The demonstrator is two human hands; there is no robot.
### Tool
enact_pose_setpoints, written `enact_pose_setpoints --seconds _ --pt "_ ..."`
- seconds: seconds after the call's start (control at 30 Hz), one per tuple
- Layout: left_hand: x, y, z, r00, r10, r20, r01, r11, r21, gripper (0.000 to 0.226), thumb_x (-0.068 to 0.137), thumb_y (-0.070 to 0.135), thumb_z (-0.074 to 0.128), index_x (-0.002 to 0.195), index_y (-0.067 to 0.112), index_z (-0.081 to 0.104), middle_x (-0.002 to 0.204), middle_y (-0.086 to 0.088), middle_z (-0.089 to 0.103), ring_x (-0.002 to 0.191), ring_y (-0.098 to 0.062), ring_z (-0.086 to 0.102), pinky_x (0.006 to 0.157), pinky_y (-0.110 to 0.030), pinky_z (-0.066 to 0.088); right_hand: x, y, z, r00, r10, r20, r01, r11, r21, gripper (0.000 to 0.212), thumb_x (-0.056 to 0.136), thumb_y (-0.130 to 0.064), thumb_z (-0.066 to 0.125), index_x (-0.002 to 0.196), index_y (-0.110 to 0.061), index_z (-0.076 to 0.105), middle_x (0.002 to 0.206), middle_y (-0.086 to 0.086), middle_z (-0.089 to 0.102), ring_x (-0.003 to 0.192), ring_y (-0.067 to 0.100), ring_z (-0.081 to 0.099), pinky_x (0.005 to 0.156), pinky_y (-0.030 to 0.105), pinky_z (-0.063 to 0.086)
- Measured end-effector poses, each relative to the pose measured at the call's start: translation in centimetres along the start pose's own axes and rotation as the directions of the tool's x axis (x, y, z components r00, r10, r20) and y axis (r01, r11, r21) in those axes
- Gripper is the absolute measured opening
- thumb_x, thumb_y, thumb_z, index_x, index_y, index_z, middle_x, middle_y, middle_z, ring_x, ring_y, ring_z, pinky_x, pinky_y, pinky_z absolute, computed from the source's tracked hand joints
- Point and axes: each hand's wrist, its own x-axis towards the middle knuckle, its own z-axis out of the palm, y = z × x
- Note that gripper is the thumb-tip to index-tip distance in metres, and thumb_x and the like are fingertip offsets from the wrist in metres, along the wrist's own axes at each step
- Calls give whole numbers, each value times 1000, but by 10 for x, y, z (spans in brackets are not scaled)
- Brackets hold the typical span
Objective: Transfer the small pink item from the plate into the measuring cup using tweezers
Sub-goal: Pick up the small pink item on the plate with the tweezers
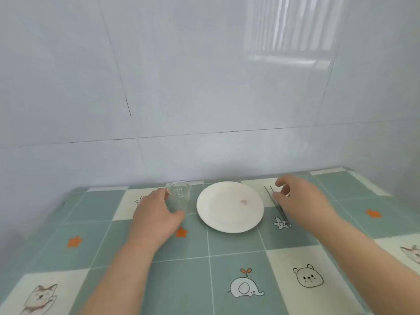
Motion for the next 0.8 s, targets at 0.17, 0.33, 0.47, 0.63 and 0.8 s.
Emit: enact_pose_setpoints --seconds 0.17,0.33,0.47,0.63,0.8 --pt "2 -1 1 1000 -16 -3 16 1000 -10 49 69 28 63 118 23 56 119 9 57 113 -18 50 91 -39 45 3 1 9 998 53 40 -49 994 -101 32 92 -29 55 122 -18 56 113 2 62 96 24 61 78 33 49" --pt "2 -1 1 1000 -24 -5 23 999 -39 49 67 31 63 115 25 57 117 9 59 110 -20 51 91 -40 47 5 -3 13 998 47 29 -41 983 -179 30 89 -27 56 117 -17 54 103 3 64 97 26 59 78 36 53" --pt "0 2 1 1000 -24 -7 23 999 -35 47 71 32 65 117 24 56 119 8 58 114 -18 49 90 -37 44 4 -4 16 999 42 14 -38 974 -225 26 90 -26 54 114 -17 54 100 2 65 102 26 56 71 34 49" --pt "0 4 1 1000 -23 -20 23 1000 -17 49 73 37 68 118 22 56 121 7 57 116 -18 47 91 -35 42 5 -5 16 998 67 3 -64 962 -264 25 91 -26 51 113 -16 57 101 4 66 105 25 55 67 33 43" --pt "-1 5 1 1000 -18 -21 17 1000 -16 51 72 51 68 114 23 59 118 8 59 115 -17 48 92 -38 44 2 -6 14 996 89 -11 -89 967 -237 26 90 -21 51 114 -13 59 102 5 67 103 27 58 79 38 53"
